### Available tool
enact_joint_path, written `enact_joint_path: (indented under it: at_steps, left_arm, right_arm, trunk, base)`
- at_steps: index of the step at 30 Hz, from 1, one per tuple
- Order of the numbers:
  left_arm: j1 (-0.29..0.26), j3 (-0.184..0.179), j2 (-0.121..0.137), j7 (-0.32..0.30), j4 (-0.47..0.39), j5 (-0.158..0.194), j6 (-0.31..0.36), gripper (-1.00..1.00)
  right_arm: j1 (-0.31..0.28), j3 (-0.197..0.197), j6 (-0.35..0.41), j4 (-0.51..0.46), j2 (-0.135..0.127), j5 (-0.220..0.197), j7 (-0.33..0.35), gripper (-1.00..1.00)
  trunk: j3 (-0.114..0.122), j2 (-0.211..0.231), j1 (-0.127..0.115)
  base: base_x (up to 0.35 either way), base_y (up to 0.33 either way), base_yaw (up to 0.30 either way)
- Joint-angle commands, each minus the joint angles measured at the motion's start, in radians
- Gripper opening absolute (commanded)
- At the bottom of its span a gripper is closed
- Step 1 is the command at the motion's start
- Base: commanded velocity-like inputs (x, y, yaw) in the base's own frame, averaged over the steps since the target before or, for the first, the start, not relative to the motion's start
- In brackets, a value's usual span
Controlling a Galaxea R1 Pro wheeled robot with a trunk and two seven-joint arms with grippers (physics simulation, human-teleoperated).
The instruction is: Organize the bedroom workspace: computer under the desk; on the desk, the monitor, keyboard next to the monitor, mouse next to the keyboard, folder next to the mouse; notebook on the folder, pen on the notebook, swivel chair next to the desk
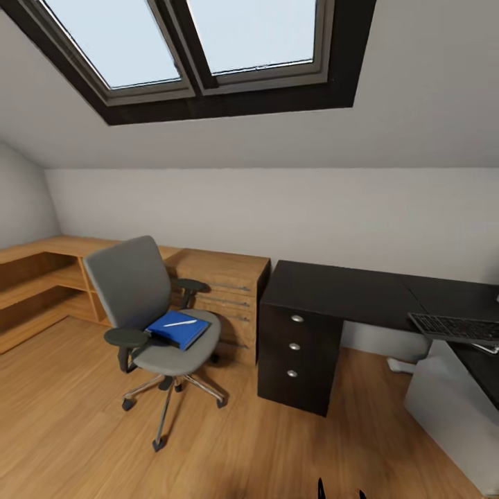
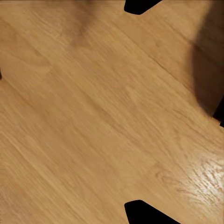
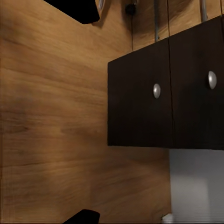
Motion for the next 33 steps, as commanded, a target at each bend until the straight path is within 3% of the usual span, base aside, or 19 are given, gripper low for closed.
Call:
enact_joint_path:
  at_steps: [1, 18, 21, 22, 23, 24, 29, 33]
  left_arm:
    - [0.000, 0.000, 0.000, 0.002, 0.000, 0.001, -0.002, 1.00]
    - [0.000, 0.000, -0.003, 0.002, 0.002, -0.001, -0.002, 1.00]
    - [0.000, 0.000, -0.003, 0.002, 0.002, -0.001, -0.002, 1.00]
    - [0.000, 0.000, -0.003, 0.002, 0.002, -0.001, -0.002, 1.00]
    - [0.000, 0.001, -0.002, 0.002, 0.003, -0.001, -0.002, 1.00]
    - [0.000, 0.001, -0.002, 0.002, 0.004, -0.001, -0.002, 1.00]
    - [0.000, 0.000, -0.001, 0.002, 0.020, -0.002, -0.002, 1.00]
    - [0.000, 0.000, 0.002, 0.002, 0.051, -0.002, -0.003, 1.00]
  right_arm:
    - [-0.001, -0.007, -0.004, 0.002, 0.000, 0.002, 0.000, 1.00]
    - [-0.001, -0.007, 0.001, 0.002, 0.003, 0.003, 0.001, 1.00]
    - [-0.001, -0.005, 0.045, 0.002, 0.003, 0.004, 0.005, 1.00]
    - [-0.001, -0.004, 0.078, 0.001, 0.003, 0.005, 0.005, 1.00]
    - [-0.001, -0.002, 0.159, -0.005, 0.003, 0.007, 0.005, 1.00]
    - [-0.001, -0.002, 0.172, -0.005, 0.003, 0.008, 0.005, 1.00]
    - [0.000, -0.004, 0.195, -0.001, -0.003, 0.009, 0.002, 1.00]
    - [0.041, -0.005, 0.196, 0.001, -0.023, 0.009, 0.001, 1.00]
  trunk:
    - [0.000, -0.001, 0.000]
    - [0.019, -0.001, 0.000]
    - [0.022, -0.001, 0.000]
    - [0.023, -0.001, 0.000]
    - [0.023, -0.001, 0.000]
    - [0.024, -0.001, 0.000]
    - [0.025, -0.001, 0.000]
    - [0.027, -0.001, 0.000]
  base:
    - [-0.217, 0.000, -0.197]
    - [-0.322, 0.000, -0.197]
    - [-0.337, 0.000, -0.198]
    - [-0.337, 0.000, -0.200]
    - [-0.318, 0.000, -0.213]
    - [-0.268, 0.000, -0.212]
    - [-0.142, 0.000, -0.206]
    - [-0.027, 0.000, -0.219]
